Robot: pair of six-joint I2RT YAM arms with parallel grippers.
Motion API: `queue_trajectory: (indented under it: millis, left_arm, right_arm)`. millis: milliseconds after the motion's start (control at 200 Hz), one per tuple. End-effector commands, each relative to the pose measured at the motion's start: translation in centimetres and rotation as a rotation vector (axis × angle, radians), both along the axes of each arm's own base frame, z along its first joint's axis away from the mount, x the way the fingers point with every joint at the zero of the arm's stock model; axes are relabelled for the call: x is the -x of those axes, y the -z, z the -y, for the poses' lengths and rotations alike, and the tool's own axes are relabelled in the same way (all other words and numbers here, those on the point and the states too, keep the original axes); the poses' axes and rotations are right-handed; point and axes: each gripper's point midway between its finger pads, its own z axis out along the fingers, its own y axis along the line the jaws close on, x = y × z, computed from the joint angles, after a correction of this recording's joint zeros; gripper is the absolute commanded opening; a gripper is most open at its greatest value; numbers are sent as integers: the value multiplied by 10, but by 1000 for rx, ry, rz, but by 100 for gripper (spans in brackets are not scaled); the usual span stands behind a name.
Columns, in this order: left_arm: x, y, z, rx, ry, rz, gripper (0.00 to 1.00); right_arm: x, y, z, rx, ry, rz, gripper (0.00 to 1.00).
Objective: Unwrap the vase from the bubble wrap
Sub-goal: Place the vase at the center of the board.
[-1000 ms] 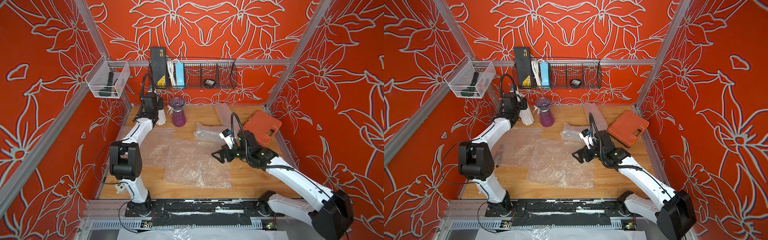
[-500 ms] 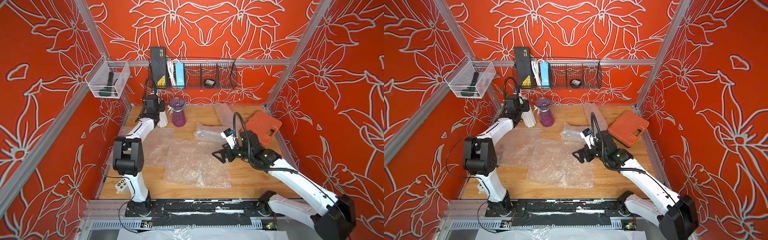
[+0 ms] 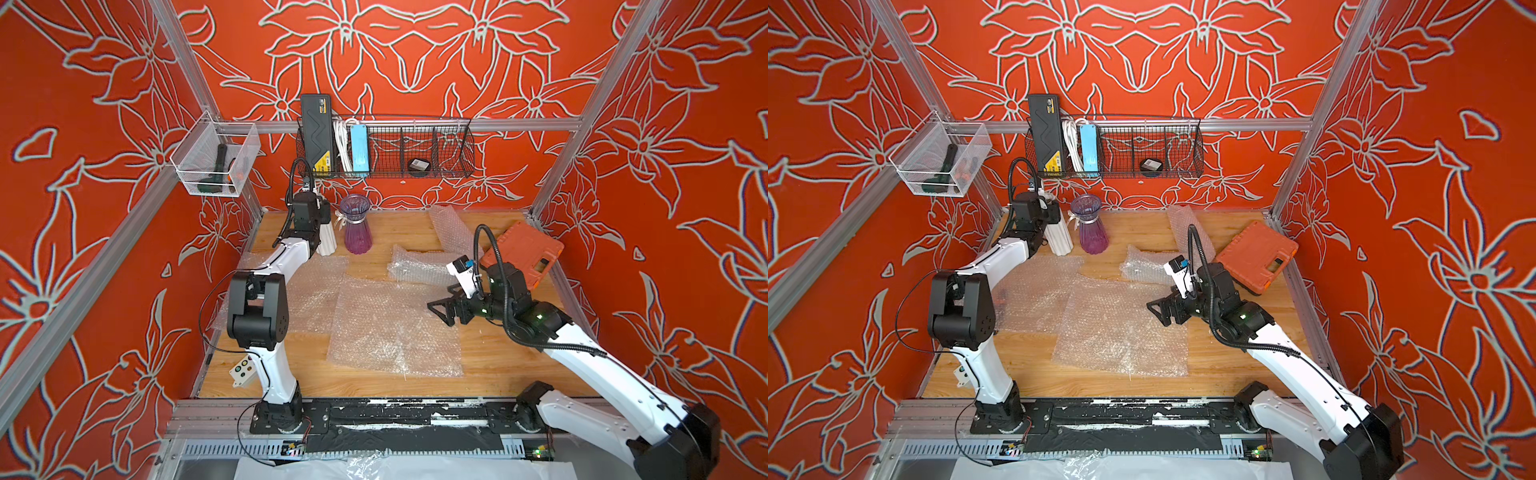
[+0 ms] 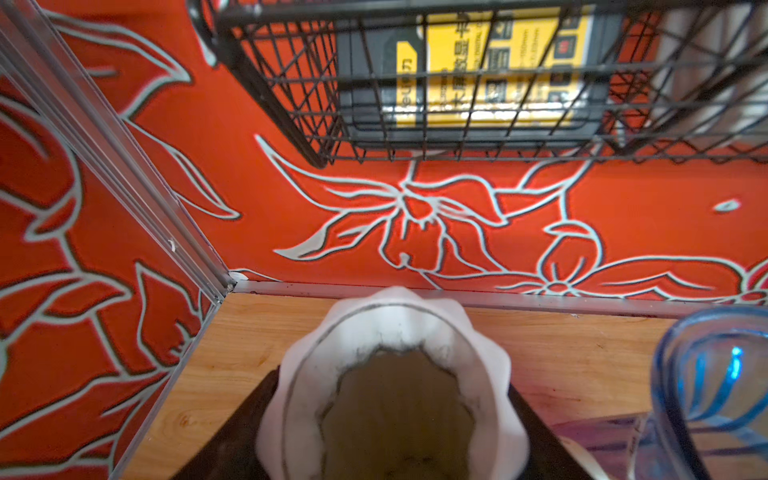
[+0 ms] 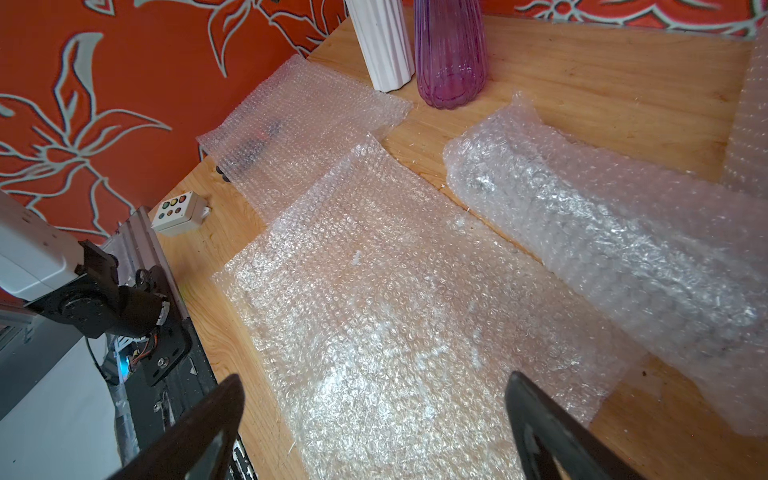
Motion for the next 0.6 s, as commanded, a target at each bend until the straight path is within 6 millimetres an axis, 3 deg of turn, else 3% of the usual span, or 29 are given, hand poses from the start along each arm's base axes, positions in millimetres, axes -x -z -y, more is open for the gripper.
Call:
queue_trajectory:
  millis: [0,310,430,596]
  left_arm:
    - [-10,-44,0,4,9,144,0]
    - [-13,-44,0,-25,8,139,0]
    - [-11,-31,8,-8,33,120,39]
    - [-4,-19,16,1,45,84,69]
  right_arm:
    - [-5,3,-1,3,3,5,98]
    - [-8,4,-5,-8,-1,1,98]
    - [-7,1,-4,-9,5,10,98]
    - [-3,-1,-1,-15,8,12,98]
